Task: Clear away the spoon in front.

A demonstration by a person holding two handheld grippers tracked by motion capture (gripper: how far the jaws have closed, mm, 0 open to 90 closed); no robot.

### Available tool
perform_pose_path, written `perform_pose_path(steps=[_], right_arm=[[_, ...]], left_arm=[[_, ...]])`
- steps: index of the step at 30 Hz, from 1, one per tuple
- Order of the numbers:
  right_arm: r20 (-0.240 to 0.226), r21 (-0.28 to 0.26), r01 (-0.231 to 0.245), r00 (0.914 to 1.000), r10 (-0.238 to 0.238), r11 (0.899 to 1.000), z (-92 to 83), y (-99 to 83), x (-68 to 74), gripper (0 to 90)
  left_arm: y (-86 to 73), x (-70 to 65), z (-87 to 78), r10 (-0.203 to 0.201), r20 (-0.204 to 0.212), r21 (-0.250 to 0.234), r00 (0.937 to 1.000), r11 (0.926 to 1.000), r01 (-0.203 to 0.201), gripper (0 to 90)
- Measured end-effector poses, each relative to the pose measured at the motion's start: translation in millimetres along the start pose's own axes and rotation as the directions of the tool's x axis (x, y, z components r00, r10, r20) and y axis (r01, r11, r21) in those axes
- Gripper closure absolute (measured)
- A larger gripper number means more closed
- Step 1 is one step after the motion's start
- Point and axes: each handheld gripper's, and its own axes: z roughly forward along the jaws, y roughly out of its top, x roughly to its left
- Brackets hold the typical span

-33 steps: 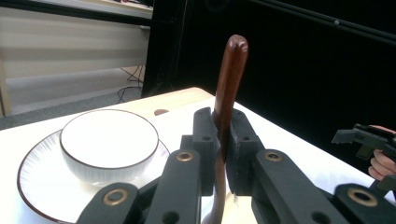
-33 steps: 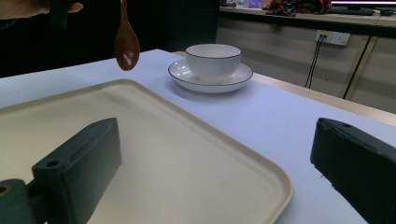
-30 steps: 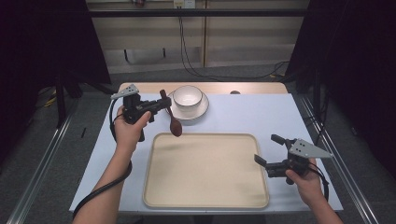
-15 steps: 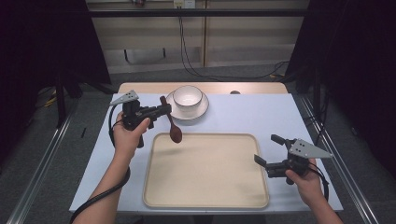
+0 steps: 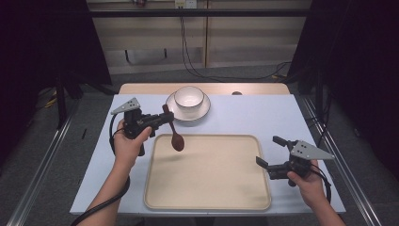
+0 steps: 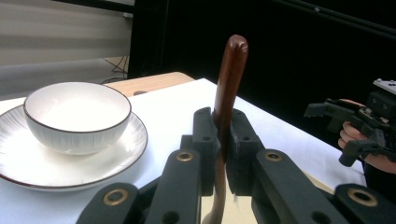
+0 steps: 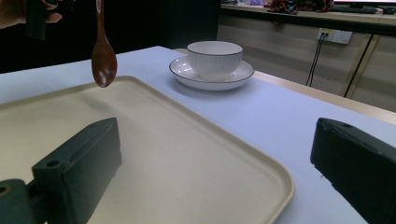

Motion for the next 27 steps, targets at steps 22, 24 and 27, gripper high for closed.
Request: perform_pose_path(steps=[22,24,27], right_arm=[[0.001,0.003,0.004,1.0000,-0.004,1.000,-0.6,0.1,-0.3,1.5],[-0.001,0.003,0.005,1.0000,-0.005,1.000,-0.6,0.2,-0.1,1.5],[0.000,0.003,0.003,1.0000,-0.003,1.000,-0.3,0.1,0.0,1.5]], left_arm=[[-20.5,-10.7,-5.2,-0.023,0.028,0.013,0.9993,0.9997,0.023,83.7],[-22.5,-11.7,-5.5,-0.027,0.028,0.021,0.9992,0.9994,0.026,83.8],[-24.6,-12.5,-5.6,-0.026,0.029,0.027,0.9992,0.9993,0.026,83.8]])
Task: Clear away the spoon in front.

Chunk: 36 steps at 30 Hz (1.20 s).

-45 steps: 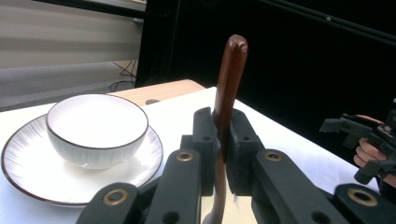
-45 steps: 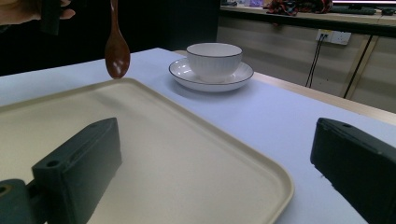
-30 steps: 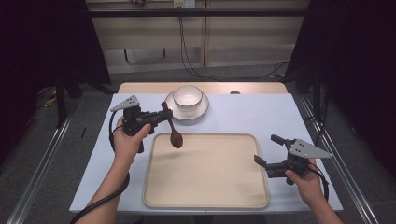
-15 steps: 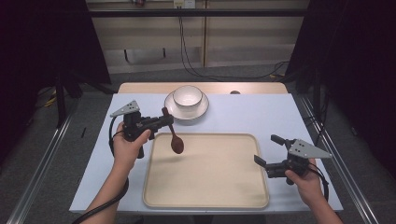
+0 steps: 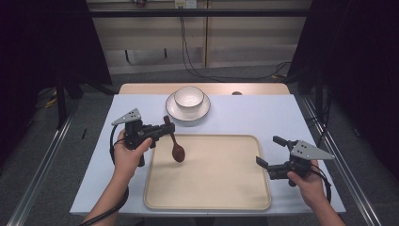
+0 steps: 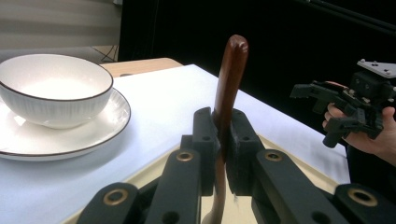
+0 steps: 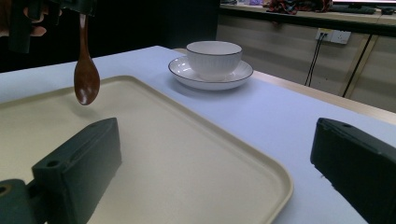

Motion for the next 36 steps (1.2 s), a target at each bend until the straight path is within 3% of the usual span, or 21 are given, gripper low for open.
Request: perform_pose_path(steps=[22,26,36], right_arm=[[-0.001,0.016,0.008,1.0000,-0.007,1.000,0.4,-0.5,0.0,1.5],[-0.023,0.024,0.013,0.9997,-0.012,1.000,-0.1,-0.3,-0.4,1.5],[-0.008,0.015,0.012,0.9999,-0.012,1.000,0.9,-0.7,0.5,1.5]], left_arm=[[-9.7,-11.4,5.2,-0.002,0.037,0.038,0.9993,0.9993,0.000,83.8],[-10.1,-12.8,4.1,0.002,0.045,0.043,0.9990,0.9991,-0.004,83.8],[-12.8,-20.4,4.8,0.007,0.071,0.054,0.9974,0.9985,-0.010,83.8]])
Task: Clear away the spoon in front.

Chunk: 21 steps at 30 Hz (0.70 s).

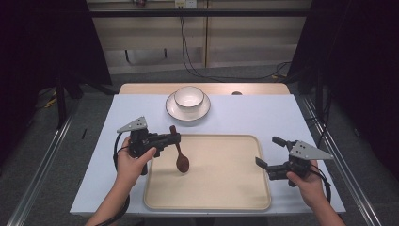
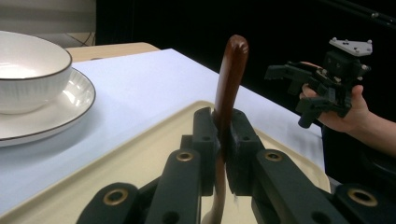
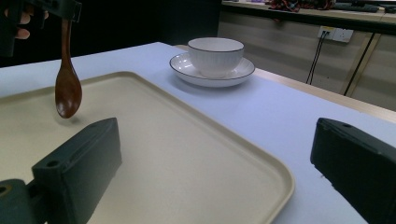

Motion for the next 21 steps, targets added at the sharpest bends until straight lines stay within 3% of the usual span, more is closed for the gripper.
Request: perform_pose_path(steps=[7,14,18,21], right_arm=[[-0.010,0.007,0.001,1.0000,-0.001,1.000,0.2,0.1,-0.5,1.5],[-0.009,0.012,0.001,1.0000,-0.001,1.000,0.8,-0.2,-0.9,1.5],[0.006,0.008,0.004,1.0000,-0.004,1.000,1.3,-0.4,-0.3,1.6],[-0.011,0.013,0.005,0.9999,-0.005,1.000,0.9,-0.2,-0.9,1.6]], left_arm=[[-2.9,-4.1,3.1,-0.016,0.022,0.000,0.9996,0.9999,0.016,83.8],[-9.3,-6.9,11.9,-0.023,0.048,0.031,0.9986,0.9993,0.022,83.8],[-10.2,-6.2,13.1,-0.029,0.045,0.034,0.9986,0.9991,0.027,83.8],[-11.4,-4.9,13.3,-0.032,0.051,0.034,0.9982,0.9989,0.031,83.8]])
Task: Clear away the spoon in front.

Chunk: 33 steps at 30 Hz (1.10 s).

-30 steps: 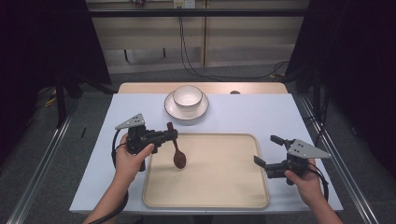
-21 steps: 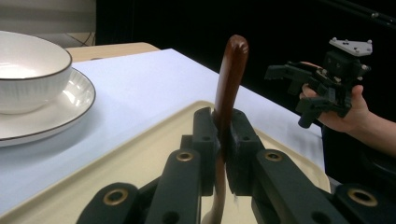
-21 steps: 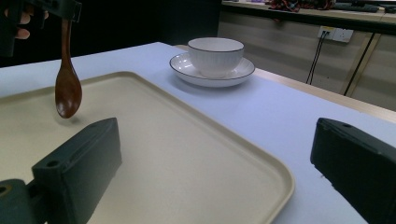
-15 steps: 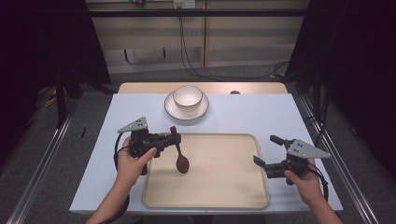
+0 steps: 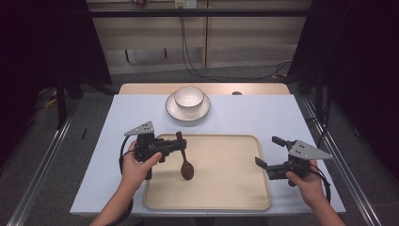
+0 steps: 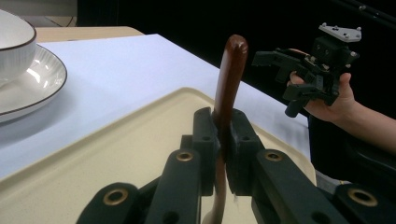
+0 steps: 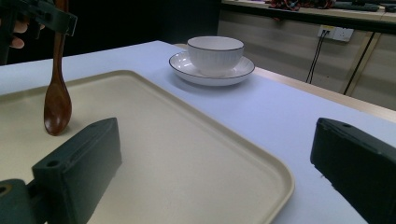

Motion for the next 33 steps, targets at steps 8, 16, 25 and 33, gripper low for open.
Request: perform_pose_path(steps=[8,16,25,33], right_arm=[[0.002,-0.004,0.001,1.0000,-0.001,1.000,1.1,-0.2,0.6,1.6],[0.005,-0.004,0.003,1.0000,-0.003,1.000,1.9,-0.5,0.9,1.6],[-0.004,0.005,0.003,1.0000,-0.003,1.000,1.6,-0.5,1.0,1.7],[-0.006,0.008,0.005,1.0000,-0.005,1.000,1.3,-0.4,1.3,1.7]], left_arm=[[-2.6,2.2,2.1,-0.010,-0.002,0.011,0.9999,0.9999,0.010,82.7],[-2.6,4.3,0.5,0.038,-0.063,0.044,0.9973,0.9984,-0.036,79.3],[-4.0,4.6,2.2,0.061,-0.084,0.060,0.9946,0.9966,-0.056,75.0],[-3.7,4.5,1.6,0.075,-0.110,0.058,0.9911,0.9959,-0.069,69.8]])
